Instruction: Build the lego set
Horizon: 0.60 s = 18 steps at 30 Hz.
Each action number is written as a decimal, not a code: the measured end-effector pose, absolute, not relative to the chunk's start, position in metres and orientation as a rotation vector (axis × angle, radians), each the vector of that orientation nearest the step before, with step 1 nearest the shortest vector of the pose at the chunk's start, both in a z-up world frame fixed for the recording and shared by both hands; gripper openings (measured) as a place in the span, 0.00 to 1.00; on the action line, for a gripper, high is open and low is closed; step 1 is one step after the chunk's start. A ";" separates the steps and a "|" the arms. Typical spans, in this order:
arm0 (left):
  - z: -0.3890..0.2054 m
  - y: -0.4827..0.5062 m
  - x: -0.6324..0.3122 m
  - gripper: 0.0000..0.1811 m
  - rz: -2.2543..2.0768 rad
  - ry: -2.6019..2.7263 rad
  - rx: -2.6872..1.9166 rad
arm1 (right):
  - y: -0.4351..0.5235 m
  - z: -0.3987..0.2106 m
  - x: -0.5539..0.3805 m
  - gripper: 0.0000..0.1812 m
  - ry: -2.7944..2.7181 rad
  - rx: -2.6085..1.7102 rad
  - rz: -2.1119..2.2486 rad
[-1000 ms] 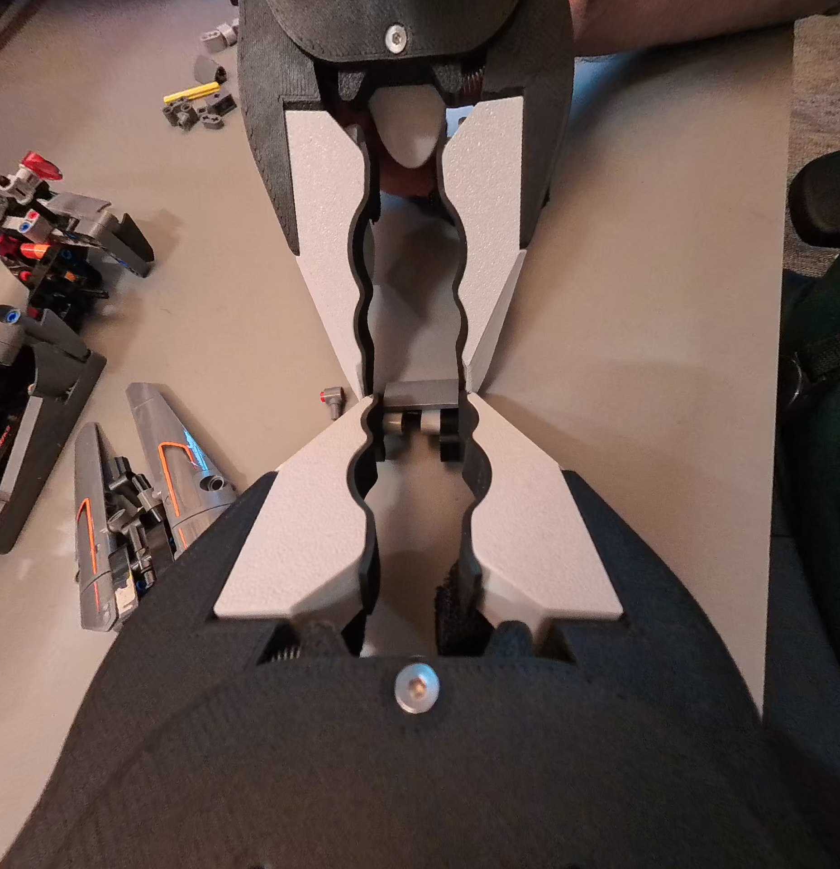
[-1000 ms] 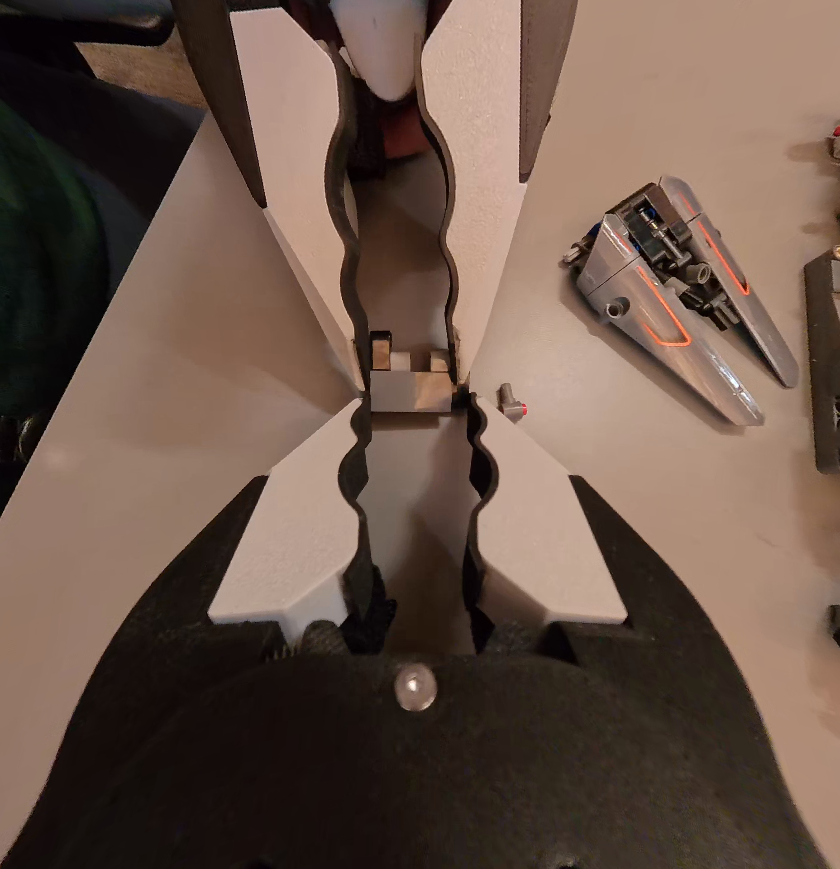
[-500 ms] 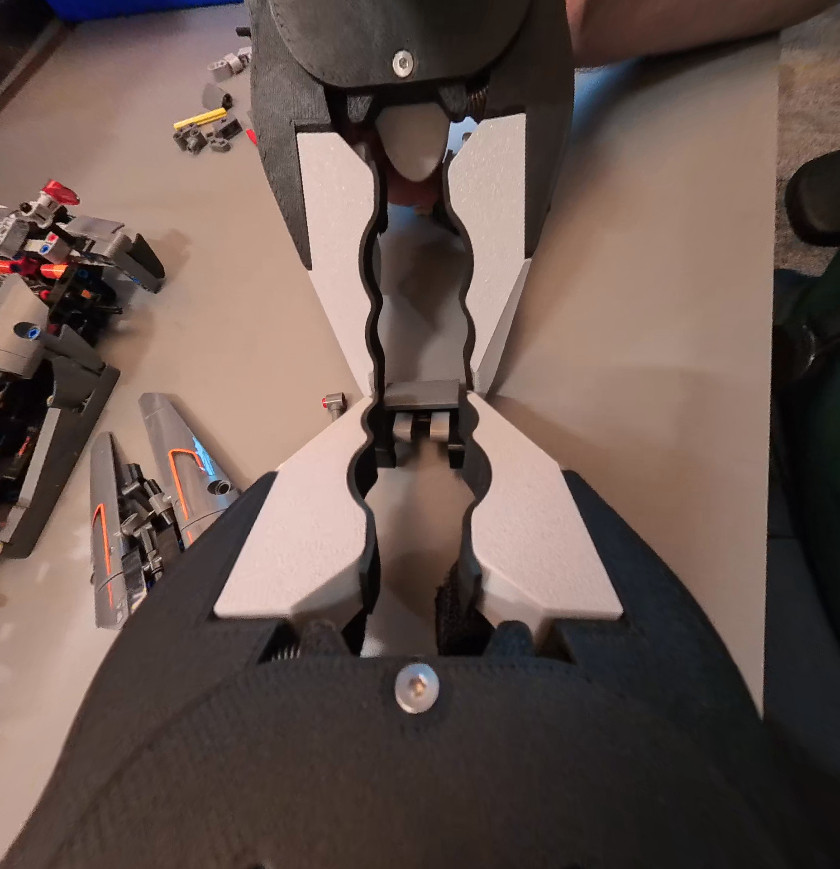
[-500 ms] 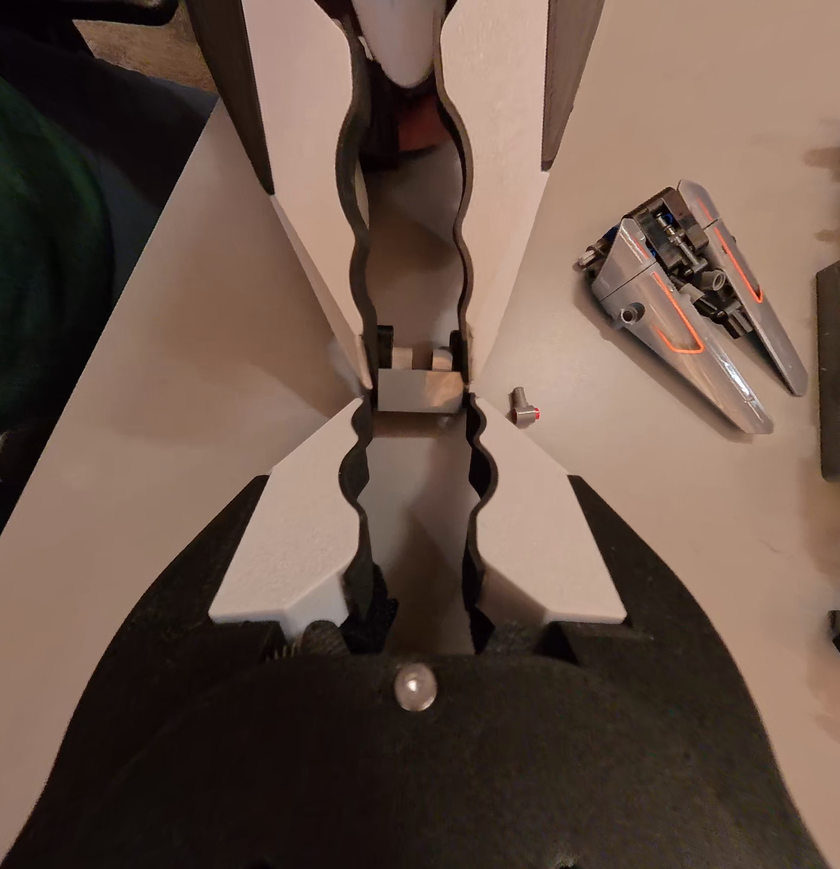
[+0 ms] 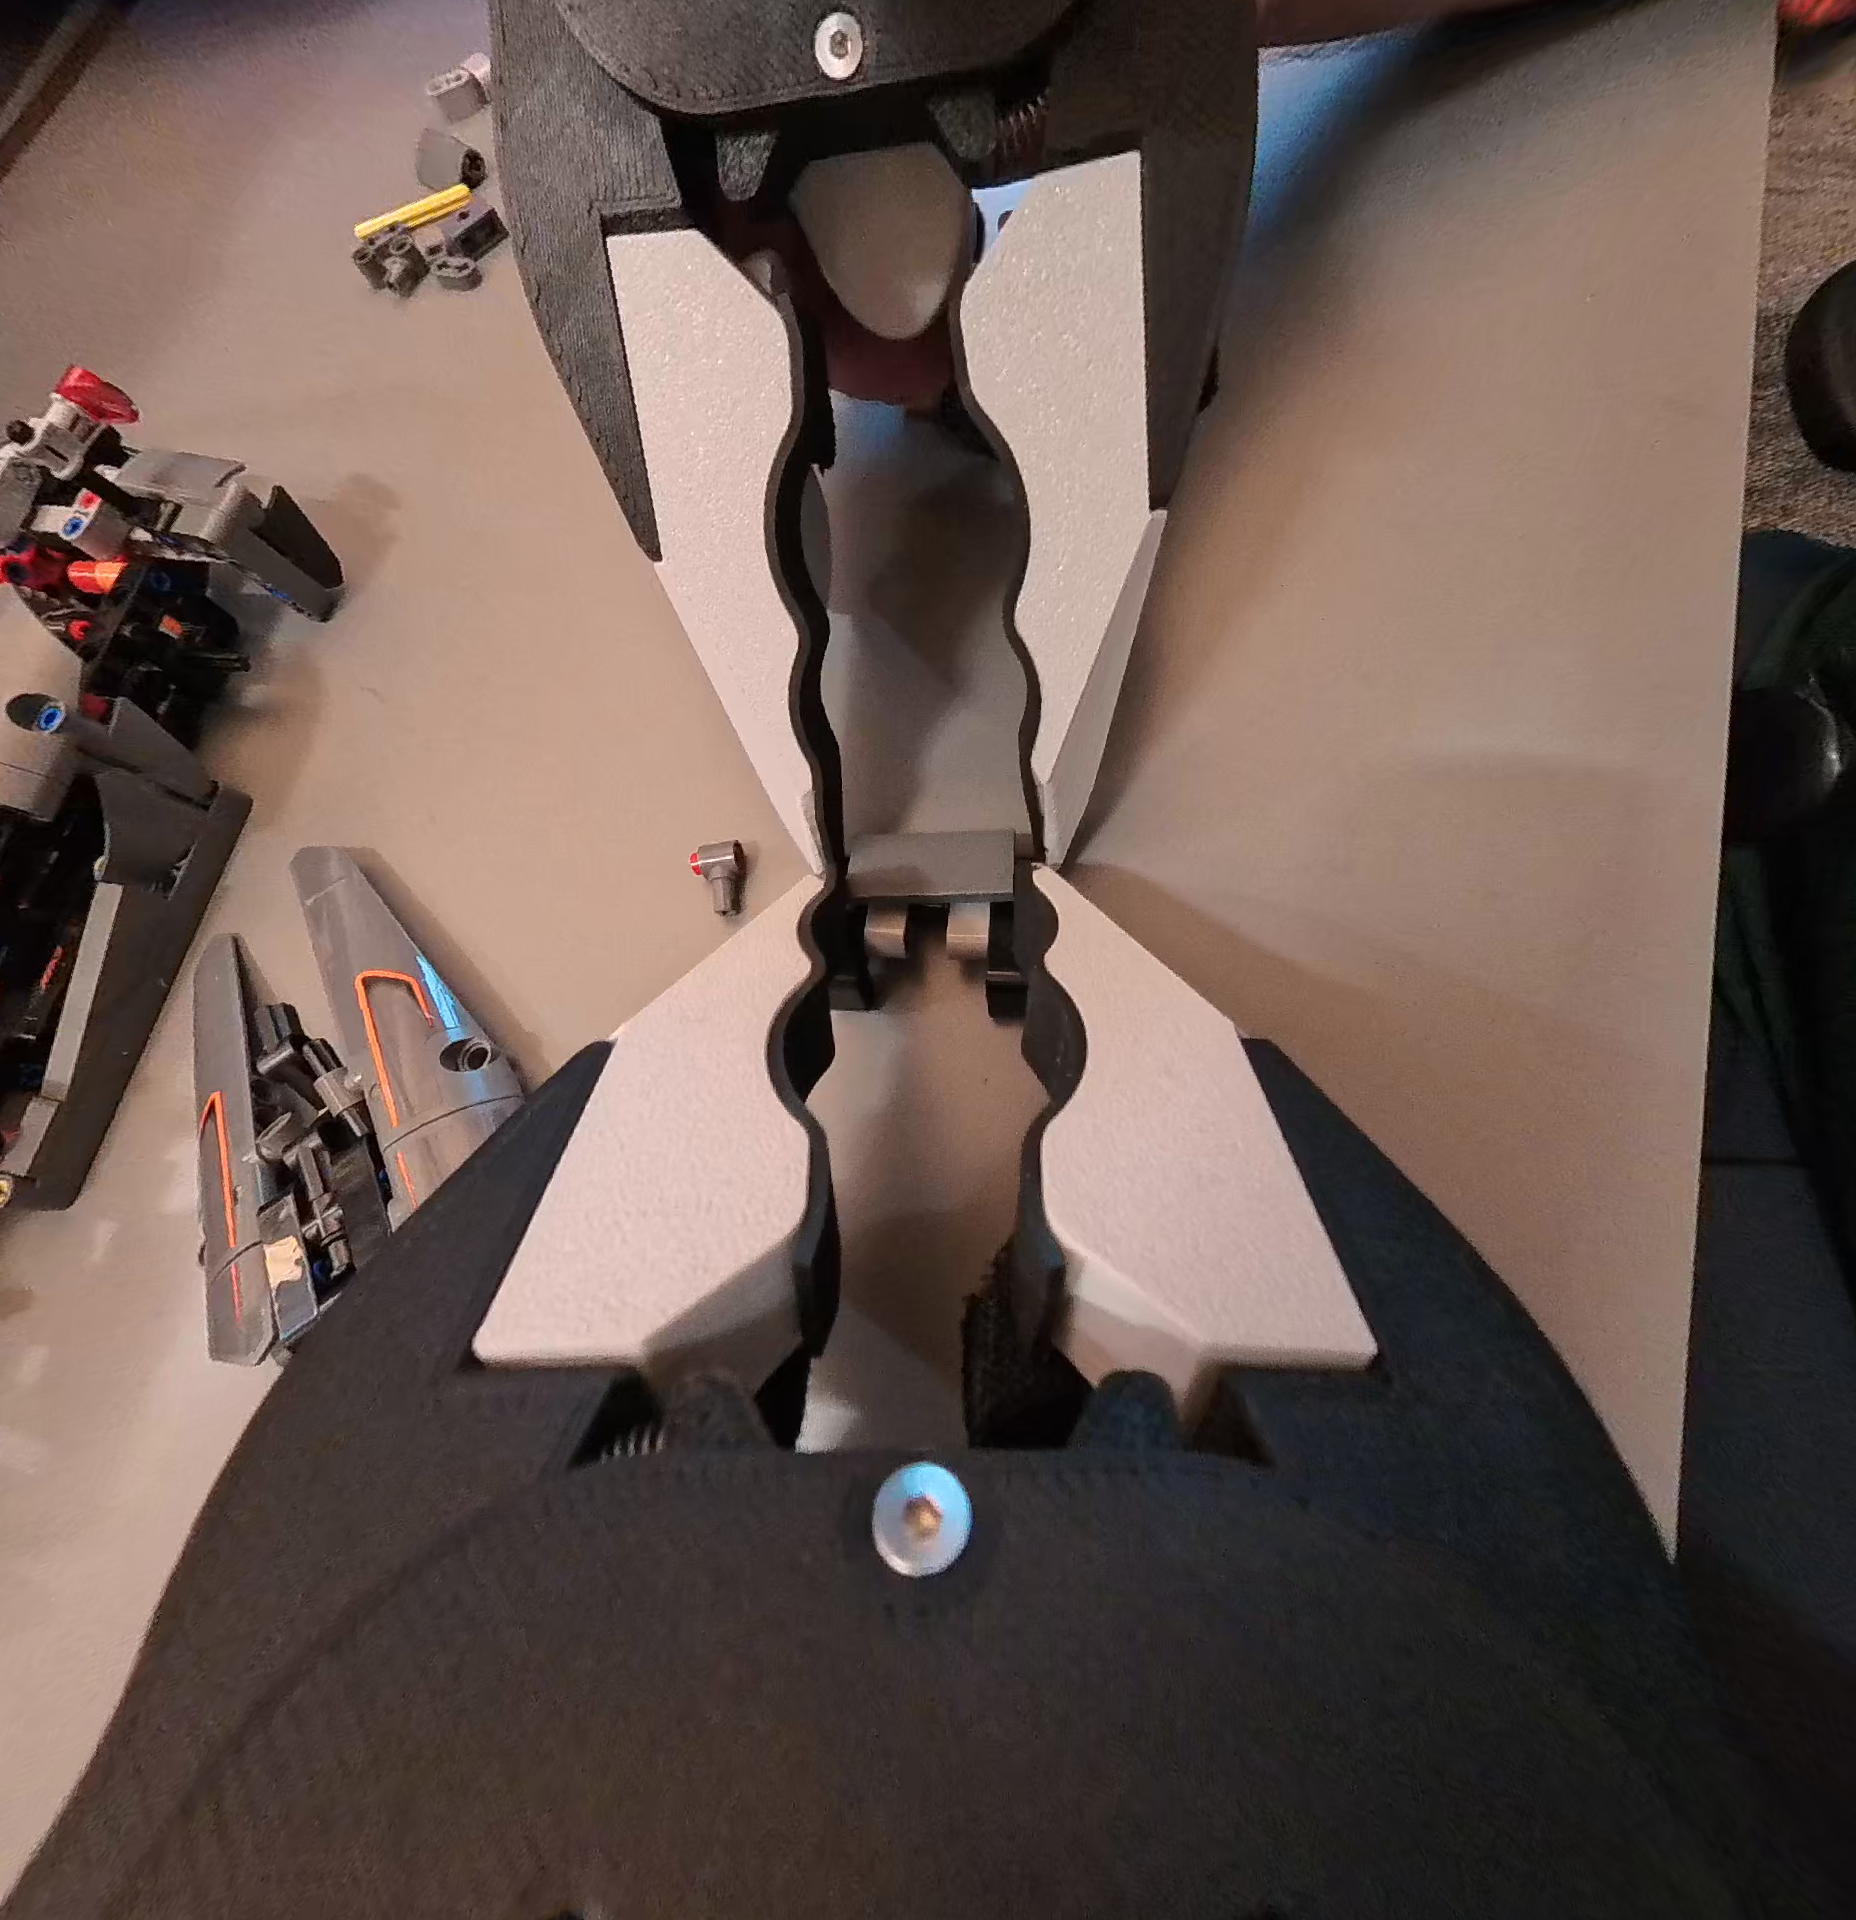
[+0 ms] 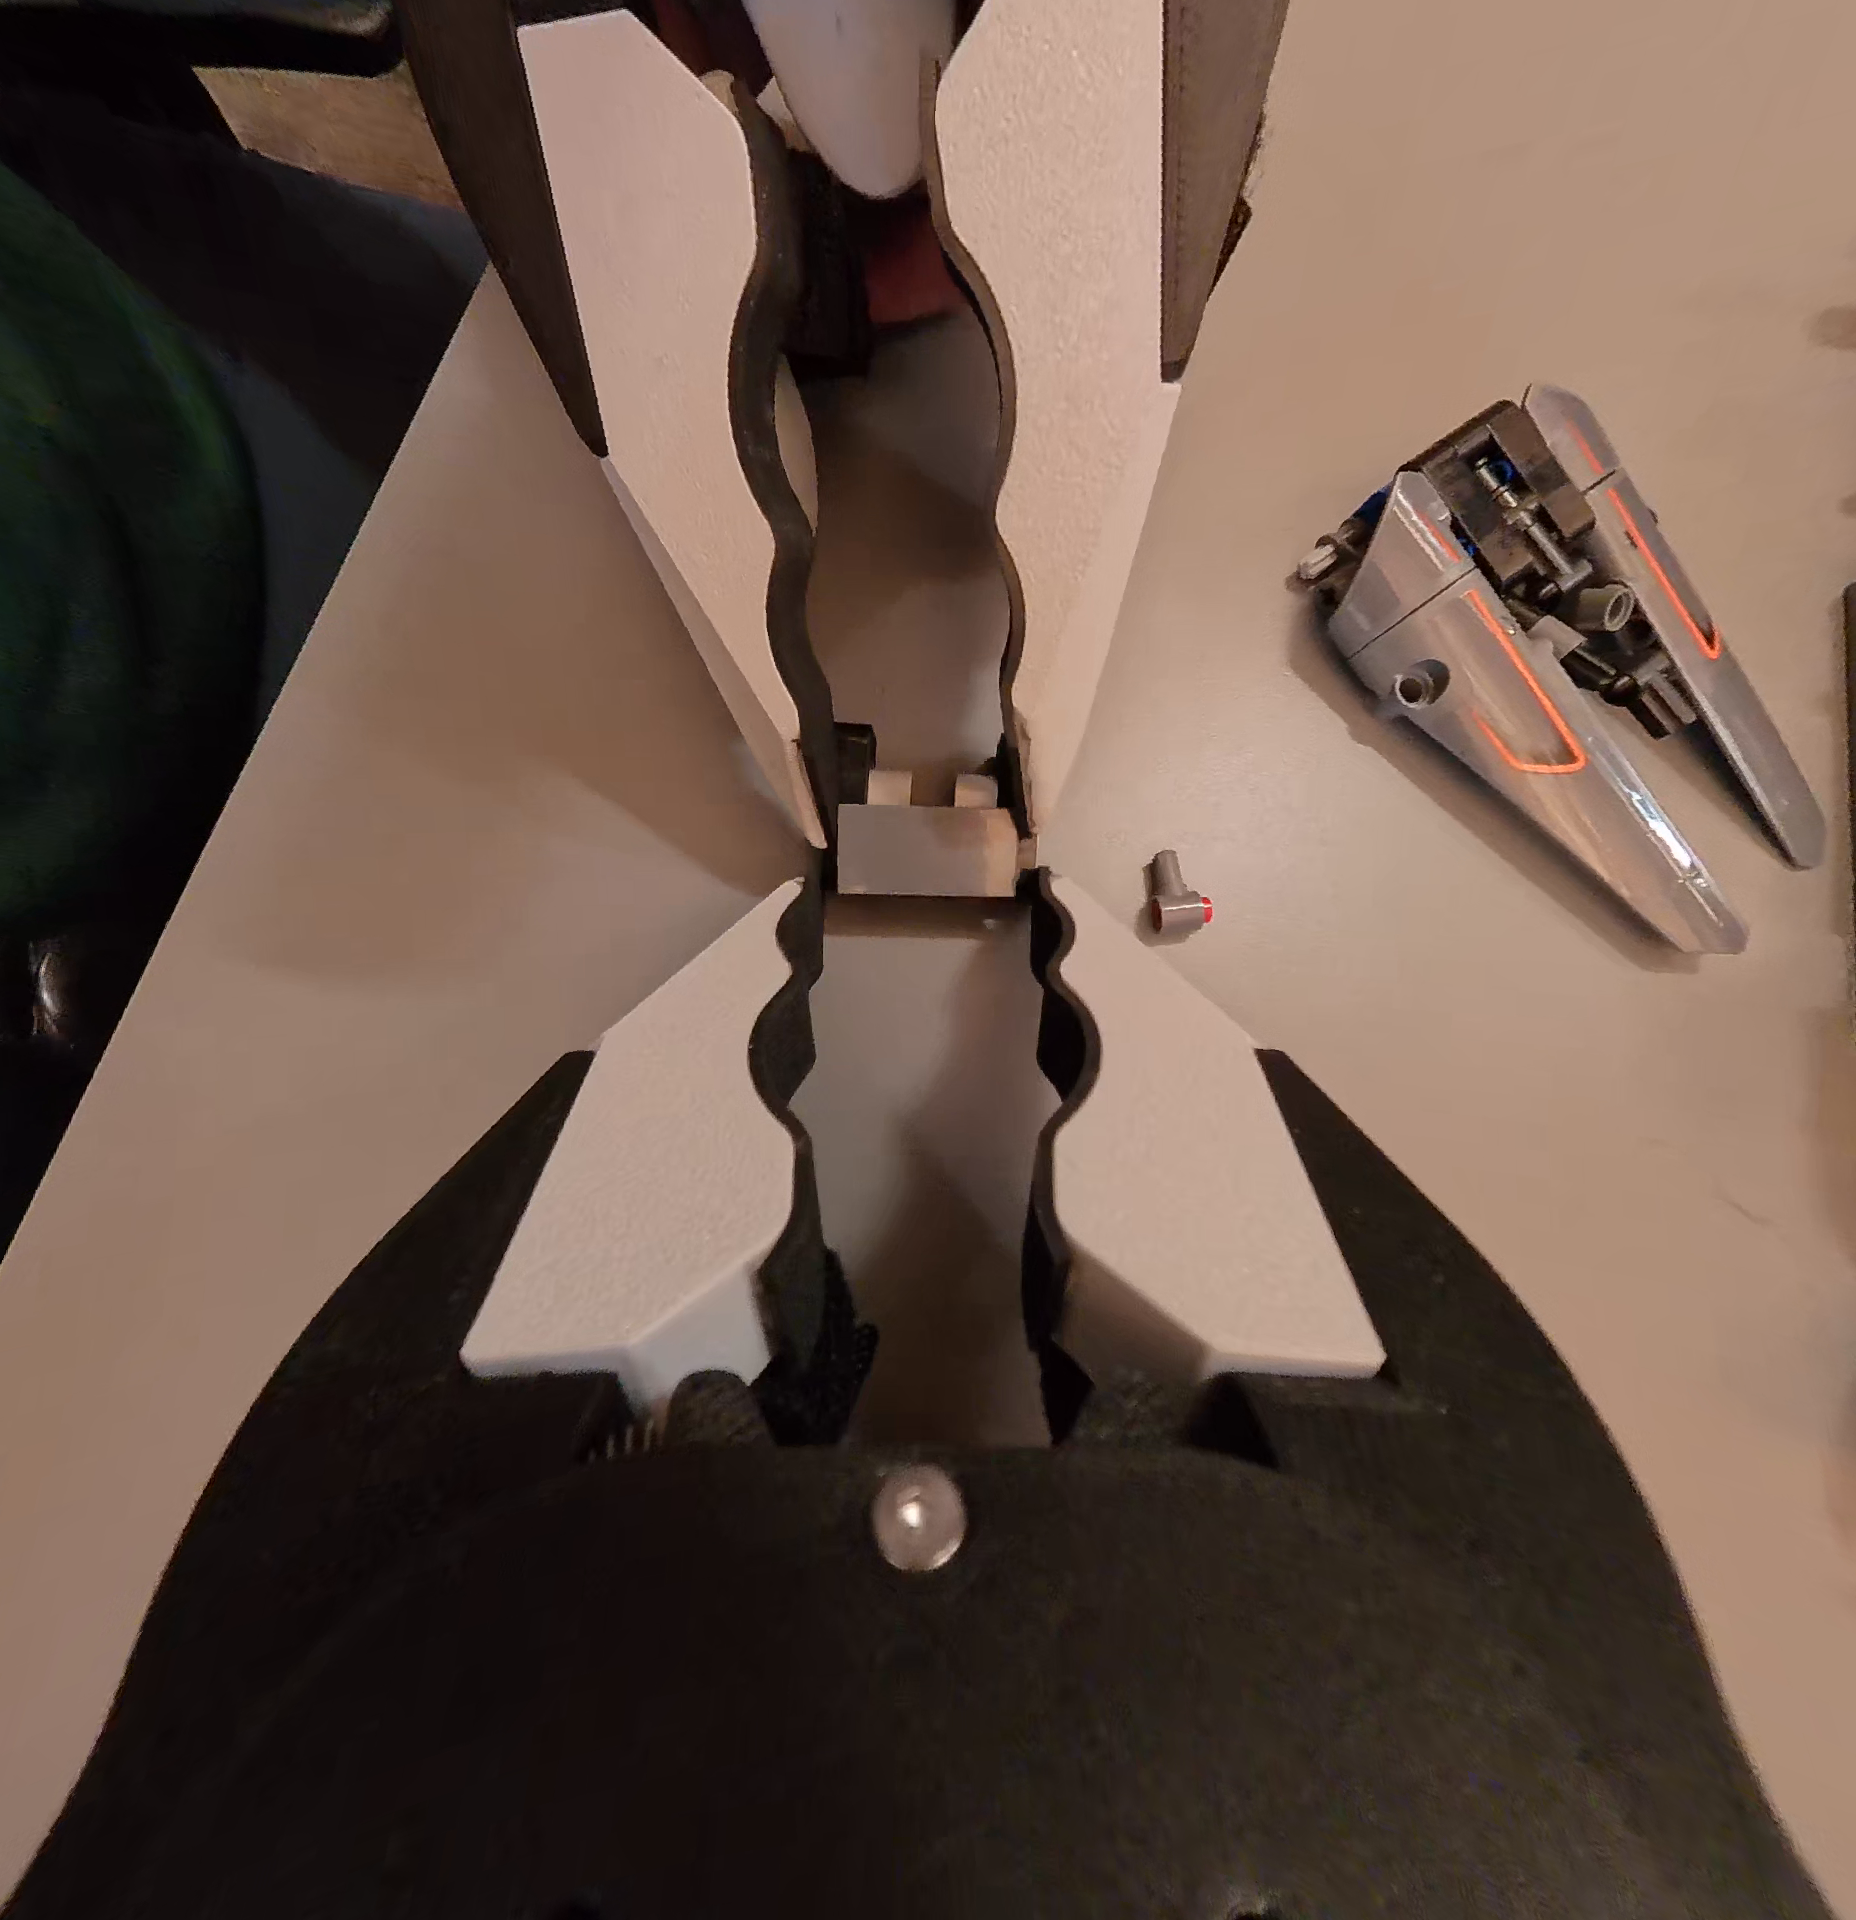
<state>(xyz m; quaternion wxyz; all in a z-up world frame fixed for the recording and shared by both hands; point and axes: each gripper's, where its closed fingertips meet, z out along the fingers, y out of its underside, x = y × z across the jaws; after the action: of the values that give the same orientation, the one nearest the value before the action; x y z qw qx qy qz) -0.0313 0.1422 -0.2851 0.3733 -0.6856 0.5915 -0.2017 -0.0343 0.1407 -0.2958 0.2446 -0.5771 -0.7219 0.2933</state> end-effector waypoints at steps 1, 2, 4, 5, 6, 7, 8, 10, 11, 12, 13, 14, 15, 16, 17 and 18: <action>-0.285 0.142 -0.032 0.17 -0.517 1.518 -1.757 | 0.141 -0.296 -0.034 0.21 -1.970 -1.576 0.803; -0.285 0.142 -0.032 0.17 -0.516 1.520 -1.757 | 0.141 -0.296 -0.034 0.21 -1.970 -1.578 0.804; -0.285 0.143 -0.032 0.16 -0.509 1.523 -1.751 | 0.142 -0.295 -0.033 0.21 -1.969 -1.579 0.803; -0.285 0.143 -0.031 0.16 -0.511 1.527 -1.748 | 0.142 -0.295 -0.033 0.21 -1.967 -1.581 0.805; -0.285 0.143 -0.031 0.16 -0.517 1.531 -1.750 | 0.143 -0.295 -0.033 0.21 -1.964 -1.585 0.810; -0.285 0.143 -0.030 0.17 -0.519 1.532 -1.752 | 0.143 -0.295 -0.033 0.21 -1.963 -1.588 0.815; -0.286 0.143 -0.030 0.17 -0.518 1.537 -1.752 | 0.143 -0.295 -0.033 0.21 -1.961 -1.588 0.816; -0.286 0.145 -0.032 0.17 -0.488 1.547 -1.756 | 0.144 -0.295 -0.032 0.20 -1.961 -1.583 0.810; -0.286 0.145 -0.032 0.17 -0.484 1.551 -1.758 | 0.144 -0.294 -0.031 0.20 -1.959 -1.586 0.817; -0.286 0.145 -0.032 0.17 -0.496 1.553 -1.763 | 0.144 -0.293 -0.031 0.19 -1.955 -1.591 0.830; -0.287 0.145 -0.031 0.17 -0.506 1.553 -1.764 | 0.144 -0.292 -0.030 0.19 -1.952 -1.596 0.838; -0.287 0.145 -0.031 0.17 -0.516 1.552 -1.766 | 0.146 -0.291 -0.029 0.19 -1.947 -1.599 0.835; -0.287 0.145 -0.031 0.17 -0.522 1.554 -1.769 | 0.148 -0.290 -0.028 0.18 -1.940 -1.604 0.833; -0.287 0.145 -0.032 0.17 -0.521 1.556 -1.772 | 0.149 -0.288 -0.027 0.17 -1.931 -1.609 0.842; -0.287 0.146 -0.033 0.17 -0.517 1.558 -1.773 | 0.149 -0.286 -0.027 0.17 -1.920 -1.611 0.858; -0.287 0.146 -0.033 0.17 -0.521 1.561 -1.772 | 0.149 -0.284 -0.028 0.15 -1.910 -1.606 0.876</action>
<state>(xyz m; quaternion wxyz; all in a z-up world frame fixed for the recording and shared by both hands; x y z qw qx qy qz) -0.0335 0.1459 -0.2869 0.3541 -0.6853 0.6037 -0.2014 -0.0278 0.1487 -0.2839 0.2460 -0.5887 -0.6999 0.3209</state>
